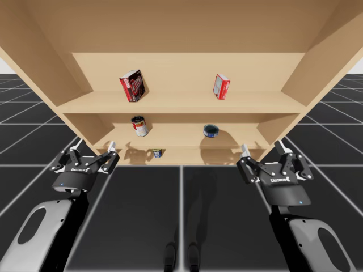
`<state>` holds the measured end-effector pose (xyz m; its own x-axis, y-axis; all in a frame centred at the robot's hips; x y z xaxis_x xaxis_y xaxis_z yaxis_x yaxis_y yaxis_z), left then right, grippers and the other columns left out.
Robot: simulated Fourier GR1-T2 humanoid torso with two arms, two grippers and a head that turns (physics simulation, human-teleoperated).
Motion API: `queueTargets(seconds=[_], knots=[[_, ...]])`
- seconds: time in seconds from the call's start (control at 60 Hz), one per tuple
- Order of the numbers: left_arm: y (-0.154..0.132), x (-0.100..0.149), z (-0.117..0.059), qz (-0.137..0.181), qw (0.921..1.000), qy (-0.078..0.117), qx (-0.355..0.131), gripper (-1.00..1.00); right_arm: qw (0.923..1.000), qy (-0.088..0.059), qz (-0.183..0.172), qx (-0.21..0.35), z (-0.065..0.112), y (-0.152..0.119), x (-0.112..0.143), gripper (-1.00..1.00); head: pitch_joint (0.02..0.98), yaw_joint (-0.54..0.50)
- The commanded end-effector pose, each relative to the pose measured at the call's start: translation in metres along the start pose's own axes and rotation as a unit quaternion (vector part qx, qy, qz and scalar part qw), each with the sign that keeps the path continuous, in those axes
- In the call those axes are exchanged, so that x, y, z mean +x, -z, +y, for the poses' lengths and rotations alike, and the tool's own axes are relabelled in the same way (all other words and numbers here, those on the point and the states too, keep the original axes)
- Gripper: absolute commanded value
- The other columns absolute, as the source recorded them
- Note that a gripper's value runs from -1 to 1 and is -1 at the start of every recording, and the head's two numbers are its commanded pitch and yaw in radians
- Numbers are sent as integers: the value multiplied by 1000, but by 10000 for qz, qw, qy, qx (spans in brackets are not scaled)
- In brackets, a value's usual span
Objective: Retrieve the soup can from the shelves.
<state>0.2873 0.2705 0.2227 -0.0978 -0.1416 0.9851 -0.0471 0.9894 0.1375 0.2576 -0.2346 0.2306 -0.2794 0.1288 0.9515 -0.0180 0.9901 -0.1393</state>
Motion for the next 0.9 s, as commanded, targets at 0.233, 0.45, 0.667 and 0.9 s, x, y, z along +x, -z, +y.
queueTargets(seconds=[0.233, 0.45, 0.667, 0.9], knots=[[0, 0, -1, 8, 10000, 9, -12, -1000, 9999, -1, 59, 129, 2, 0, -2, -1000, 174, -5], [-1, 0, -1, 2, 10000, 24, -25, -1000, 9998, -67, 81, 144, 3, 0, -3, -1000, 317, 73], [-1, 1, -1, 0, 10000, 37, -47, -1000, 9995, -150, 148, 228, 4, 0, -4, -1000, 456, 216], [-3, 5, -4, -38, 9999, -58, -125, -1000, 9993, -116, 229, 263, 6, 0, -4, -1000, 505, 281]])
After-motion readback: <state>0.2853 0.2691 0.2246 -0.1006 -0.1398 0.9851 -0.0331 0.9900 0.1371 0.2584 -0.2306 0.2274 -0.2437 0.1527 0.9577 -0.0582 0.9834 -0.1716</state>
